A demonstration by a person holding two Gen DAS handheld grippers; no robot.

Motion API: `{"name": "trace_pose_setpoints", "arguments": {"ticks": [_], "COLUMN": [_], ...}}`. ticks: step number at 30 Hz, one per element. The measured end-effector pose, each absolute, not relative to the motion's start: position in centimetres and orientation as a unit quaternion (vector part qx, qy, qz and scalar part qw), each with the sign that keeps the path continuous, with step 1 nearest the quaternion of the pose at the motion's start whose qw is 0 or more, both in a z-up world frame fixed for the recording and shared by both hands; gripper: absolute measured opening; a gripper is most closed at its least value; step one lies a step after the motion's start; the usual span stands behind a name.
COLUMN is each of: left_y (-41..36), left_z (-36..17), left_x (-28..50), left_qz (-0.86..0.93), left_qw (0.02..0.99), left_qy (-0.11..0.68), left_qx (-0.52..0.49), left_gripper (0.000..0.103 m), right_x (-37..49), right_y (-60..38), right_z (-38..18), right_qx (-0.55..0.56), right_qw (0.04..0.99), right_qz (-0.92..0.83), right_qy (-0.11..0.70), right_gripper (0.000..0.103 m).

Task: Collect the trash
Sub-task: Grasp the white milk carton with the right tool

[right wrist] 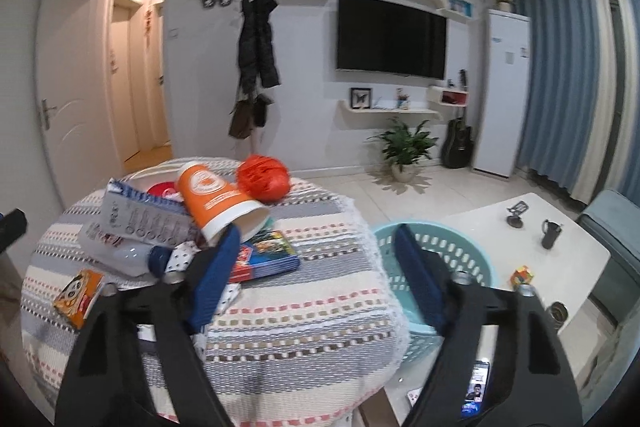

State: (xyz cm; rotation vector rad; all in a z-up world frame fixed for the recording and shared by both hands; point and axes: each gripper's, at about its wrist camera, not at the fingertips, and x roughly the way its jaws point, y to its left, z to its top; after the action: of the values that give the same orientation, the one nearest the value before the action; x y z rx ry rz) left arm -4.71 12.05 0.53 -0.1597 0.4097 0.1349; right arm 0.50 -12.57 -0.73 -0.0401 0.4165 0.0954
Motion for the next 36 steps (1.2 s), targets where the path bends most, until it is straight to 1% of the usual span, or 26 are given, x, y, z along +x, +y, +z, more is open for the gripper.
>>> {"name": "trace_pose_setpoints", "arguments": {"ticks": [2, 4, 9, 12, 14, 17, 20, 24, 30, 34, 35, 36], "left_y": [14.0, 15.6, 17.5, 16.9, 16.2, 15.2, 15.0, 14.8, 14.4, 15.7, 16.0, 16.4], "left_z": [0.3, -0.2, -3.0, -5.0, -6.2, -7.1, -7.5, -8.1, -8.6, -9.0, -9.1, -9.1], "left_x": [-5.2, -5.5, -4.9, -4.0, -3.4, -2.5, -2.6, -3.4, -3.8, -4.2, -4.4, -4.5], "left_qz": [0.079, 0.080, 0.055, 0.020, 0.013, -0.001, 0.001, 0.001, 0.017, 0.012, 0.009, 0.008], "left_qw": [0.971, 0.966, 0.948, 0.937, 0.931, 0.923, 0.920, 0.918, 0.912, 0.908, 0.907, 0.907], "left_qy": [0.210, 0.227, 0.287, 0.315, 0.332, 0.359, 0.373, 0.383, 0.401, 0.405, 0.404, 0.403], "left_qx": [-0.083, -0.091, -0.127, -0.151, -0.154, -0.138, -0.116, -0.103, -0.079, -0.108, -0.117, -0.124], "left_gripper": [0.092, 0.091, 0.091, 0.090, 0.089, 0.084, 0.084, 0.084, 0.084, 0.082, 0.082, 0.082], "right_x": [1.0, 1.6, 2.3, 3.1, 3.6, 4.3, 4.9, 6.4, 8.8, 7.3, 6.5, 5.6], "right_y": [-12.2, -11.7, -10.7, -9.8, -9.3, -8.3, -7.3, -5.9, -3.9, -4.1, -4.1, -3.9], "right_z": [-1.0, -1.4, -2.1, -3.4, -4.6, -6.4, -7.1, -6.7, -8.0, -7.9, -7.9, -8.0], "right_qx": [-0.016, -0.013, -0.004, -0.010, -0.010, -0.007, 0.000, 0.004, 0.014, -0.015, -0.028, -0.042], "right_qw": [0.973, 0.969, 0.960, 0.953, 0.943, 0.926, 0.909, 0.891, 0.836, 0.822, 0.817, 0.814], "right_qz": [0.068, 0.081, 0.117, 0.129, 0.147, 0.179, 0.214, 0.262, 0.339, 0.365, 0.375, 0.382], "right_qy": [0.220, 0.232, 0.253, 0.275, 0.298, 0.333, 0.357, 0.370, 0.431, 0.436, 0.437, 0.436], "right_gripper": [0.053, 0.052, 0.052, 0.052, 0.052, 0.052, 0.052, 0.052, 0.052, 0.052, 0.054, 0.059]}}
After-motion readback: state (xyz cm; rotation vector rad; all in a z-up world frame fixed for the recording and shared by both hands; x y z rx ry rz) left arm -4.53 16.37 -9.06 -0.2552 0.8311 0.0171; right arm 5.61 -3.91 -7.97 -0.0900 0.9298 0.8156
